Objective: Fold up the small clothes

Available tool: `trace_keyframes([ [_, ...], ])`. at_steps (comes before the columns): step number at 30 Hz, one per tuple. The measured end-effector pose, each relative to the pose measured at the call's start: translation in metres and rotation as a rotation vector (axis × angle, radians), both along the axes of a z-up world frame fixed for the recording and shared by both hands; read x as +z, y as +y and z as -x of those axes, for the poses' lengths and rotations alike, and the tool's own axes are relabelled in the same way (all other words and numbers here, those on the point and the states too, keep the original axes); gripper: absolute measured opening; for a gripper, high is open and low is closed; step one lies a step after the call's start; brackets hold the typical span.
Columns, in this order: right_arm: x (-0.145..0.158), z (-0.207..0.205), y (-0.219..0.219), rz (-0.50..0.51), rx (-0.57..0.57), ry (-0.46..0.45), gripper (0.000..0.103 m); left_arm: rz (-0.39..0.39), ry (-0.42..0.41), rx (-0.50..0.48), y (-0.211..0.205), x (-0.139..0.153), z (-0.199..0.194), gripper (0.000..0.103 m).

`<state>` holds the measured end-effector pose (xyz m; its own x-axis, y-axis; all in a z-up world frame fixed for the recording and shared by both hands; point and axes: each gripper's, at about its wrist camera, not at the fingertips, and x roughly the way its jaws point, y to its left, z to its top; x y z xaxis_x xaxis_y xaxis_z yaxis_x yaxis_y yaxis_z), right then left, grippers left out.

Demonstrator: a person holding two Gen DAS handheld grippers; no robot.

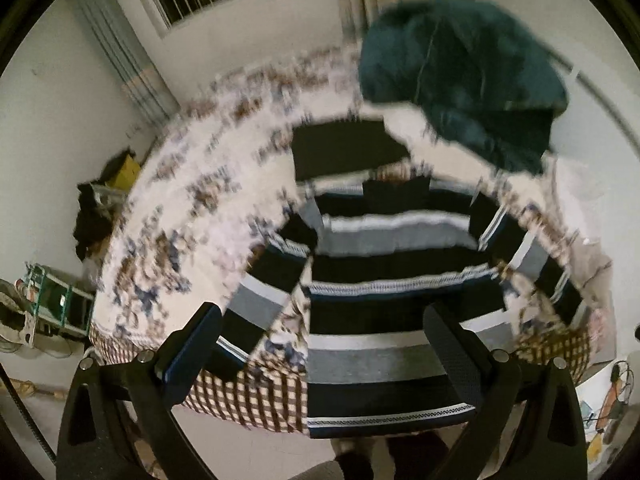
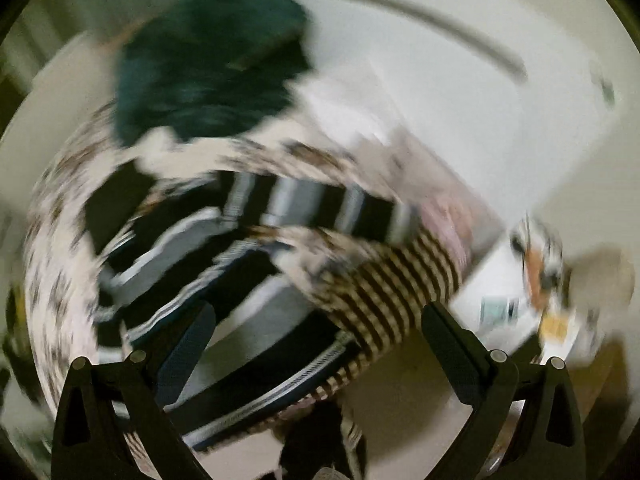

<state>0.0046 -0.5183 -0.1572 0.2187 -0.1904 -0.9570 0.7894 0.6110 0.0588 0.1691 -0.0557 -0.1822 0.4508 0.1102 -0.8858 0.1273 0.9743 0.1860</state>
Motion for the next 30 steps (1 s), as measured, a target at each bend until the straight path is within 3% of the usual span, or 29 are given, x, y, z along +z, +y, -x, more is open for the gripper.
trace_keyframes([
  [6, -0.174, 0.015, -0.132, -0.18, -0.319, 0.043, 0.103, -0.092, 0.155, 0.073, -0.035, -0.12, -0.059, 0.103],
  [9, -0.25, 0.007, -0.167, -0.245, -0.436, 0.034, 0.102, -0.109, 0.247, 0.115, -0.046, -0.182, -0.086, 0.103],
  [12, -0.317, 0.001, -0.191, -0.328, -0.549, 0.003, 0.1, -0.138, 0.322, 0.141, -0.054, -0.238, -0.109, 0.103],
  [16, -0.375, 0.007, -0.208, -0.409, -0.738, -0.065, 0.093, -0.131, 0.375, 0.181, -0.058, -0.294, -0.132, 0.103],
  [19, -0.384, 0.015, -0.213, -0.344, -0.844, -0.155, 0.092, -0.112, 0.396, 0.205, -0.059, -0.322, -0.143, 0.103],
  [21, -0.382, 0.016, -0.216, -0.257, -0.874, -0.184, 0.078, -0.1, 0.399, 0.216, -0.056, -0.339, -0.152, 0.103],
  [23, -0.381, 0.013, -0.217, -0.185, -0.874, -0.168, 0.039, -0.085, 0.396, 0.227, -0.051, -0.354, -0.161, 0.103],
  [25, -0.373, 0.0, -0.216, -0.119, -0.821, -0.133, 0.009, -0.055, 0.374, 0.238, -0.043, -0.36, -0.169, 0.103],
  [27, -0.351, -0.026, -0.206, -0.017, -0.715, -0.109, 0.008, -0.037, 0.341, 0.239, -0.035, -0.36, -0.176, 0.103],
  [30, -0.298, -0.086, -0.167, 0.123, -0.468, -0.107, 0.007, -0.03, 0.286, 0.237, -0.02, -0.348, -0.181, 0.103],
])
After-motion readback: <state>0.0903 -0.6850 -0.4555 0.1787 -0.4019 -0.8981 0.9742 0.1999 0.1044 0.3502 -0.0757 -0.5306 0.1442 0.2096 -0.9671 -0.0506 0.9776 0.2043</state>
